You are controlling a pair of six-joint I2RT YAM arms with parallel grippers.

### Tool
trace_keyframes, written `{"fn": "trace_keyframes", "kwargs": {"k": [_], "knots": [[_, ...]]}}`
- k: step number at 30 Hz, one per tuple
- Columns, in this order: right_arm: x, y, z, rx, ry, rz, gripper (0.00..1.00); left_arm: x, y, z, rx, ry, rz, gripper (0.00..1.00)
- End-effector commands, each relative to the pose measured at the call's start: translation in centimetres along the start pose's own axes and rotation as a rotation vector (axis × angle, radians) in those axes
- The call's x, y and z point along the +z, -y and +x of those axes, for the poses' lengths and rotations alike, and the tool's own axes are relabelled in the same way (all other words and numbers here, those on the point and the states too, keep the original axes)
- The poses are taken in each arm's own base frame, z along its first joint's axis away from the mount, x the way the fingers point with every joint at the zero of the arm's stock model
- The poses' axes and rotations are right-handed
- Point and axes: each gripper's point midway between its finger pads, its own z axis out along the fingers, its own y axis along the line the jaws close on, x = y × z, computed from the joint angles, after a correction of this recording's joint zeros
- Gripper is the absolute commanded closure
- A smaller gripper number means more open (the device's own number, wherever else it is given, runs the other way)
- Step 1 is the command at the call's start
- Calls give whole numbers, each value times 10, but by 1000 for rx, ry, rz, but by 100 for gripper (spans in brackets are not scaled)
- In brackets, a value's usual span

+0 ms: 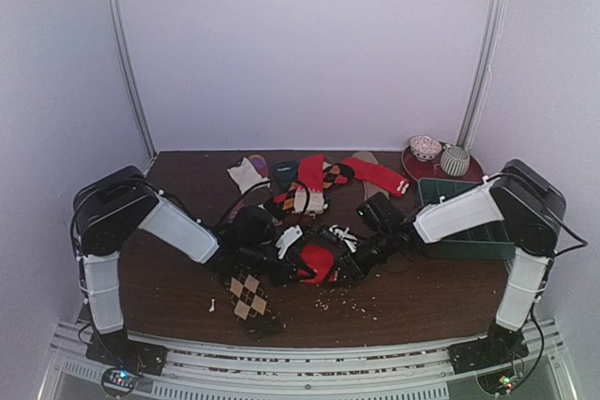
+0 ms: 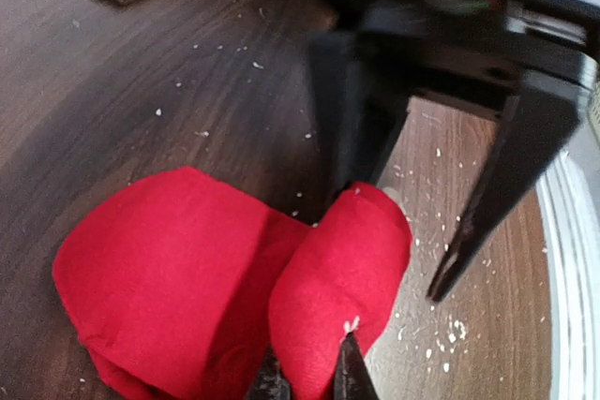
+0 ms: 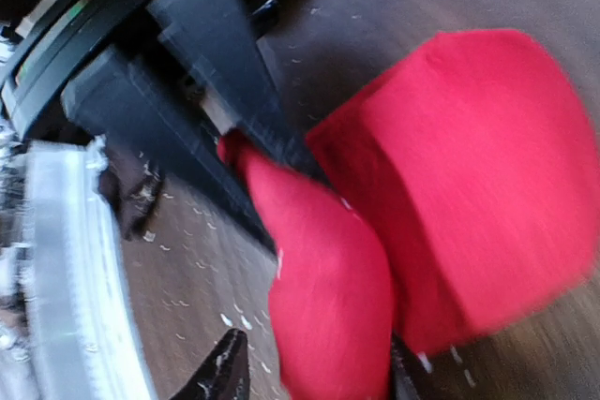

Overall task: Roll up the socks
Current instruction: Roll a pair of socks at the center of the board.

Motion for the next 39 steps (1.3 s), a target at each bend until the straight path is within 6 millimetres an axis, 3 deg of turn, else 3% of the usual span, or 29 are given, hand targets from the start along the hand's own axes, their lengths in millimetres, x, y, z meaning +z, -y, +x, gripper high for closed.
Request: {"fn": "trace_keyframes", "kwargs": {"k": [1, 5, 9, 18, 25, 28, 33, 35, 36, 39], "knots": [[-25, 6, -17, -202, 151, 251, 51, -6, -20, 126, -383, -360, -85, 100], [-33, -15, -30, -501, 235, 407, 45, -12, -14, 157, -460, -438, -83, 100], [-28, -31, -35, -667, 275, 445, 43, -13, -10, 167, -493, -471, -67, 100], [-1, -8, -33, -741, 162, 501, 42, -16, -6, 172, -488, -510, -51, 100], [13, 14, -10, -691, 82, 521, 43, -18, -3, 177, -487, -520, -38, 100], [17, 18, -4, -666, 59, 515, 51, -19, -3, 177, -482, -522, -35, 100], [24, 29, 9, -571, 11, 484, 80, -18, -3, 174, -465, -517, -35, 100], [24, 31, 15, -493, 4, 444, 85, -20, -8, 168, -441, -500, -64, 100], [24, 31, 17, -456, 7, 418, 85, -20, -11, 163, -424, -488, -81, 98], [24, 26, 23, -340, 7, 316, 86, -25, -20, 132, -344, -411, -134, 54]]}}
